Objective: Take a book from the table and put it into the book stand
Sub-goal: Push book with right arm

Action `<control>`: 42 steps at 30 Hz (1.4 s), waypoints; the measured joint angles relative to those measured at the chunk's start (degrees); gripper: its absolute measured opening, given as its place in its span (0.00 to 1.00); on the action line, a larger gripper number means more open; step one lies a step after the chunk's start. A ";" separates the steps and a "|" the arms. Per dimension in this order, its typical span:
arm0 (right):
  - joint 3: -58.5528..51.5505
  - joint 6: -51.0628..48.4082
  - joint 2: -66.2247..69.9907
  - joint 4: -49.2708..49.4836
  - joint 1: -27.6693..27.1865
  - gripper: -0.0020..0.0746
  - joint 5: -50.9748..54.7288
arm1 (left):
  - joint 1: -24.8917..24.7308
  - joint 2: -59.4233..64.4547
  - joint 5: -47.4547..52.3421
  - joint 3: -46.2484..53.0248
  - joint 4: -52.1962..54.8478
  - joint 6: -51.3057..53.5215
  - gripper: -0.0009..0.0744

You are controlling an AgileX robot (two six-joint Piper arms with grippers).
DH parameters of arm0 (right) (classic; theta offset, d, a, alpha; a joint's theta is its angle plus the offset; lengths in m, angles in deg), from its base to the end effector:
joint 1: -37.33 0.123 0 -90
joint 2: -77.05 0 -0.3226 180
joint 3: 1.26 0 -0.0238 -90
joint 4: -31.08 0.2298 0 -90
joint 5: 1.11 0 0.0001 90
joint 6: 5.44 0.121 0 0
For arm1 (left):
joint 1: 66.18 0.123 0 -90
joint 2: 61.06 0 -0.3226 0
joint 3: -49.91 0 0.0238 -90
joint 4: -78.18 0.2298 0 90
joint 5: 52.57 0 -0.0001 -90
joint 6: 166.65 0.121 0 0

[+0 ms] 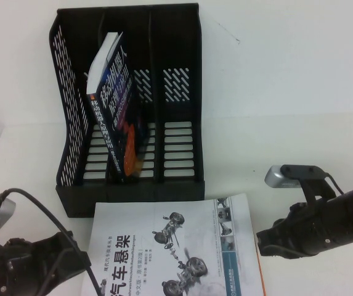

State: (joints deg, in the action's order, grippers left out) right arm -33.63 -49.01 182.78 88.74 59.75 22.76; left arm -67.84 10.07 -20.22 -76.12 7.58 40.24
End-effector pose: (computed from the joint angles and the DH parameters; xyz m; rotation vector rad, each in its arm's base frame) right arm 0.2735 0.1577 0.1785 -0.3711 2.6694 0.6550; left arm 0.1667 -0.0660 0.2392 -0.5685 2.4017 -0.9680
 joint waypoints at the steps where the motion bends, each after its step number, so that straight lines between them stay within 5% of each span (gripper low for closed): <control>1: 0.00 0.16 0.30 -0.13 0.00 0.02 0.20 | 0.00 0.00 -0.09 0.16 -0.78 0.40 0.01; 13: 0.00 0.29 0.95 2.78 0.65 0.02 0.67 | 0.00 0.00 -0.71 0.26 -7.60 4.19 0.01; 28: 0.48 -0.23 0.98 3.45 8.24 0.02 -5.65 | 1.01 0.00 -5.35 0.26 -16.70 14.85 0.01; 35: 3.44 -0.60 1.07 3.45 9.53 0.02 -7.08 | 13.48 0.11 -3.23 0.26 -15.68 18.47 0.01; 42: 4.01 0.02 0.96 3.40 9.66 0.02 -9.54 | 29.80 5.47 17.86 -5.43 -4.36 17.43 0.01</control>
State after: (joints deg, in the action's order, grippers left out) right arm -29.62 -48.99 183.75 92.14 69.41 13.21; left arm -38.04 15.54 -2.36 -81.55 3.22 57.67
